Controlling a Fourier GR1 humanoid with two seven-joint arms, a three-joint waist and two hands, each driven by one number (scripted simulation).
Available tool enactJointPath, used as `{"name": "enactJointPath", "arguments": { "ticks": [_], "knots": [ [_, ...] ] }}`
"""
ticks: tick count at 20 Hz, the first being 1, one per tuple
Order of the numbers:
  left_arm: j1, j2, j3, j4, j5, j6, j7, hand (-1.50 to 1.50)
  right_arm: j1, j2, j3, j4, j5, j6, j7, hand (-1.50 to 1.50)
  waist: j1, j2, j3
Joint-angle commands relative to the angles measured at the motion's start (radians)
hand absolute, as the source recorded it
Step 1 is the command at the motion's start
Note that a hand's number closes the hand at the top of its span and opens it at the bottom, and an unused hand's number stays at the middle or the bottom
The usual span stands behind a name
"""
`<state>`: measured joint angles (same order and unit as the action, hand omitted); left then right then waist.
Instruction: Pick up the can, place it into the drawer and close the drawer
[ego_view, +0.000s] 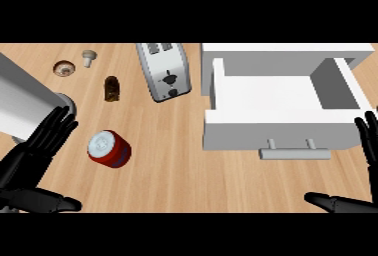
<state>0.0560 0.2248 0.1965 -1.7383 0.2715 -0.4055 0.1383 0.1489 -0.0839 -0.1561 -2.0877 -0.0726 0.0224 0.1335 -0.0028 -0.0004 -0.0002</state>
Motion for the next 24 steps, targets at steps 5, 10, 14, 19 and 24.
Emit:
{"name": "enactJointPath", "arguments": {
  "ticks": [5, 10, 14, 19, 24],
  "knots": [
    [-0.013, -0.030, -0.002, 0.203, -0.150, 0.000, -0.186, -1.50, 0.000, -0.019, -0.054, -0.018, -0.050, 0.042, 0.017, -1.50, 0.000, 0.001, 0.000],
    [0.013, -0.075, -0.024, 0.310, -0.249, 0.054, -0.317, -1.50, 0.053, -0.014, -0.087, -0.038, -0.061, 0.062, -0.025, -1.50, -0.001, 0.000, 0.000],
    [-0.025, -0.078, -0.022, 0.409, -0.284, 0.071, -0.390, -1.50, -0.059, -0.040, -0.094, -0.040, -0.069, 0.031, 0.104, -1.50, 0.002, 0.001, 0.000],
    [-0.033, -0.071, -0.011, 0.528, -0.301, 0.074, -0.470, -1.50, 0.071, 0.048, -0.024, -0.132, -0.002, 0.047, 0.033, -1.50, 0.000, 0.000, 0.000],
    [-0.200, -0.064, 0.009, 0.795, -0.335, 0.118, -0.562, -1.50, -0.017, -0.003, -0.089, -0.108, -0.045, 0.038, 0.115, -1.50, -0.002, 0.001, 0.000]
  ]
}}
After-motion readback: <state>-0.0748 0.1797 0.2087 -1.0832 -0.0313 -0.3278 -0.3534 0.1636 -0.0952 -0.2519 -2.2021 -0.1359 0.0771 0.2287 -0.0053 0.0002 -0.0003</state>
